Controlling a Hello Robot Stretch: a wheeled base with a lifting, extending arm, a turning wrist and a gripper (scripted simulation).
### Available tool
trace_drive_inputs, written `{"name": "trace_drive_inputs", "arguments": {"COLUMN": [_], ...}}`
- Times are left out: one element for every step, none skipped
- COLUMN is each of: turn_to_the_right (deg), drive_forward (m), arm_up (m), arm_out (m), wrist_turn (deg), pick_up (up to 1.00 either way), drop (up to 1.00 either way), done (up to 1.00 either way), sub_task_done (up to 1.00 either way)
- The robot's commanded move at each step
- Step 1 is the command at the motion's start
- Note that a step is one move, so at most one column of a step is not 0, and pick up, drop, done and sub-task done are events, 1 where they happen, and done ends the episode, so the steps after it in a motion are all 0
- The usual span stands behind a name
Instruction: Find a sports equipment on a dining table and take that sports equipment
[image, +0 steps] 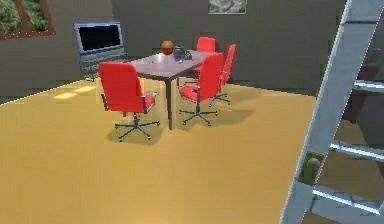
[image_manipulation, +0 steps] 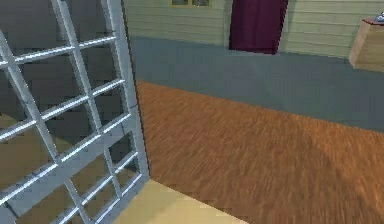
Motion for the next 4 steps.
{"name": "trace_drive_inputs", "arguments": {"turn_to_the_right": [0.0, -36.0, 0.0, 45.0], "drive_forward": [0.95, 0.00, 0.05, 0.00], "arm_up": [0.00, 0.00, 0.00, 0.00], "arm_out": [0.00, 0.00, 0.00, 0.00], "wrist_turn": [0.0, 0.0, 0.0, 0.0], "pick_up": [0.00, 0.00, 0.00, 0.00], "drop": [0.00, 0.00, 0.00, 0.00], "done": [0.00, 0.00, 0.00, 0.00], "sub_task_done": [0.00, 0.00, 0.00, 0.00]}}
